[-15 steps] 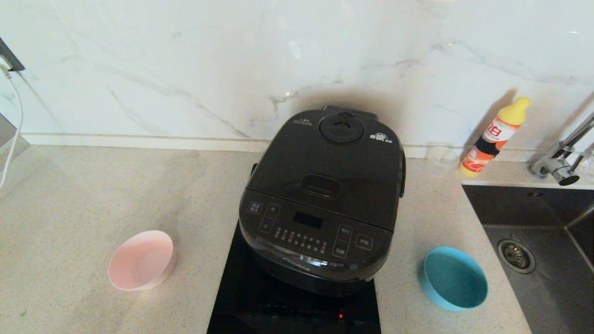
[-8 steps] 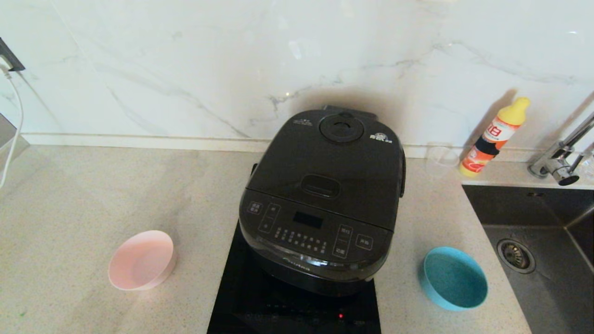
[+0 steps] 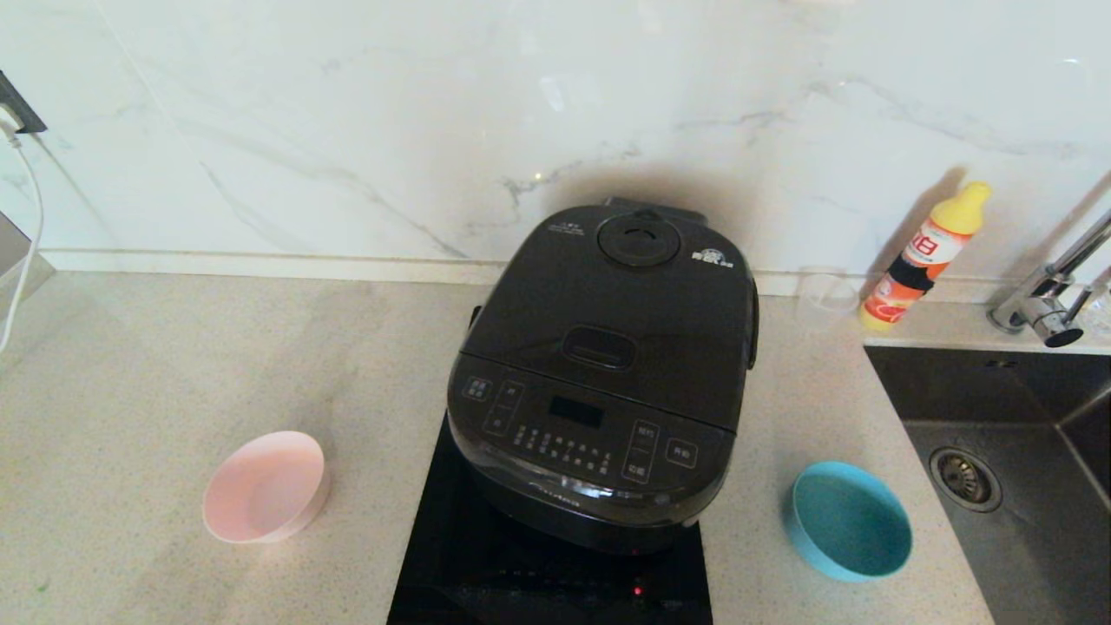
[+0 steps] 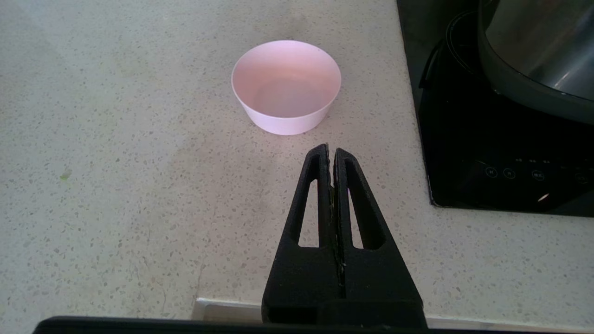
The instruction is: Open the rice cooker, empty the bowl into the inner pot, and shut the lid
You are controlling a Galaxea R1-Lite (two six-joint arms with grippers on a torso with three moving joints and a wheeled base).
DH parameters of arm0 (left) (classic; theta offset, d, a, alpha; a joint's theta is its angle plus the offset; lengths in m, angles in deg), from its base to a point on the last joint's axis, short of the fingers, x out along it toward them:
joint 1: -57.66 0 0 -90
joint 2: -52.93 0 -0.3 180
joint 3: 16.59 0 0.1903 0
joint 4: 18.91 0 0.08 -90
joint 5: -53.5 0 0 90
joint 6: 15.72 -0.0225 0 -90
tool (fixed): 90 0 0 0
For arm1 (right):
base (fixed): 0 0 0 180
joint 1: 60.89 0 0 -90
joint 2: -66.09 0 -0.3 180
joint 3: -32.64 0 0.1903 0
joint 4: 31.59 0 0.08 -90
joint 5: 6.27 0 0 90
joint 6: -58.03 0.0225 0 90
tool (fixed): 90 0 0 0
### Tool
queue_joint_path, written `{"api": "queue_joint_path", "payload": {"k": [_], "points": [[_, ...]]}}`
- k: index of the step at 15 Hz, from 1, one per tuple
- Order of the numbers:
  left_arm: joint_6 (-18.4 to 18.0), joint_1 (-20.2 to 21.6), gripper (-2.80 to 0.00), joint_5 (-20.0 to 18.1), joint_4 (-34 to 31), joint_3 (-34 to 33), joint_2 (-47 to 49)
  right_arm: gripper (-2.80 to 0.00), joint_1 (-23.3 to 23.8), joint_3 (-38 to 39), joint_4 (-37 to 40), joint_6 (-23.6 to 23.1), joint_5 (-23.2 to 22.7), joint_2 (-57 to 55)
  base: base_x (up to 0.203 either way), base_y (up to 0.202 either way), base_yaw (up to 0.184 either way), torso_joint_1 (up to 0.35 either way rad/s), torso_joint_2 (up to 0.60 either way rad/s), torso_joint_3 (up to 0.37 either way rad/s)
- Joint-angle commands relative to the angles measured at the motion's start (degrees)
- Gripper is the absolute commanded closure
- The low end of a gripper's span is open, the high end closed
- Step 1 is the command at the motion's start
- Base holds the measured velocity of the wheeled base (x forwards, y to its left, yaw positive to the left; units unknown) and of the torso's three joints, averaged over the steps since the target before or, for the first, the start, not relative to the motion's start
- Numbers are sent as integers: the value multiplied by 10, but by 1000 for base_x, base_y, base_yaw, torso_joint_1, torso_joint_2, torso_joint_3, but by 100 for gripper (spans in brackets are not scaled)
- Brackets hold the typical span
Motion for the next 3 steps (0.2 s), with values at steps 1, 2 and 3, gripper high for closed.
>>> {"api": "queue_joint_path", "payload": {"k": [1,2,3], "points": [[0,0,0,0,0,0,1,0,0,-1,3,0,0,-2,0,0,0,0,0,0],[0,0,0,1,0,0,1,0,0,-1,2,0,0,-2,0,0,0,0,0,0],[0,0,0,0,0,0,1,0,0,-1,3,1,0,-2,0,0,0,0,0,0]]}}
